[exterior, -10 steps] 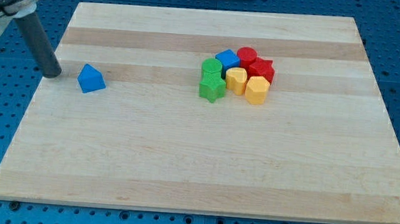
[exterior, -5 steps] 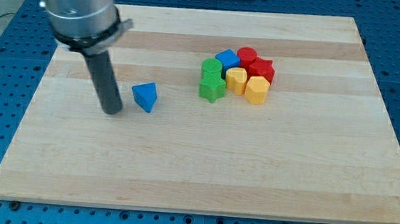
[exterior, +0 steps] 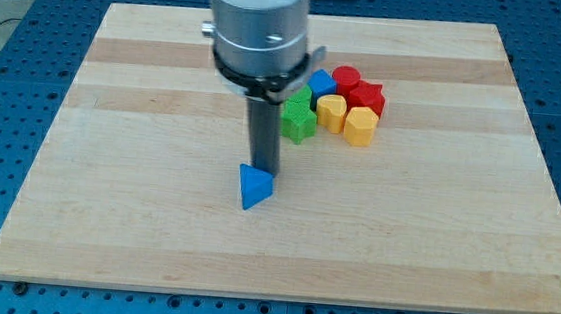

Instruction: Push blue triangle into group of blocks

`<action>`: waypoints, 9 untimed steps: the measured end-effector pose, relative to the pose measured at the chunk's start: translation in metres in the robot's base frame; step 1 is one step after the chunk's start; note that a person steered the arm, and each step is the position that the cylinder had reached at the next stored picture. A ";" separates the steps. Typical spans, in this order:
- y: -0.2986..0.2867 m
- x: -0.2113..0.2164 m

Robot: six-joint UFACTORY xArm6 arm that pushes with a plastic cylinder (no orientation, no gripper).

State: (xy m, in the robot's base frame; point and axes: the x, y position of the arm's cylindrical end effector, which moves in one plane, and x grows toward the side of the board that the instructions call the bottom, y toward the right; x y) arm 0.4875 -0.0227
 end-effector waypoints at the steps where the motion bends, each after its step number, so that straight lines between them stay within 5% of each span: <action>1: 0.011 0.000; 3: 0.007 -0.041; 5: -0.147 -0.033; 6: -0.179 0.002; 8: -0.108 0.050; 9: -0.058 0.038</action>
State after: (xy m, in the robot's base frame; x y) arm 0.5252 -0.0802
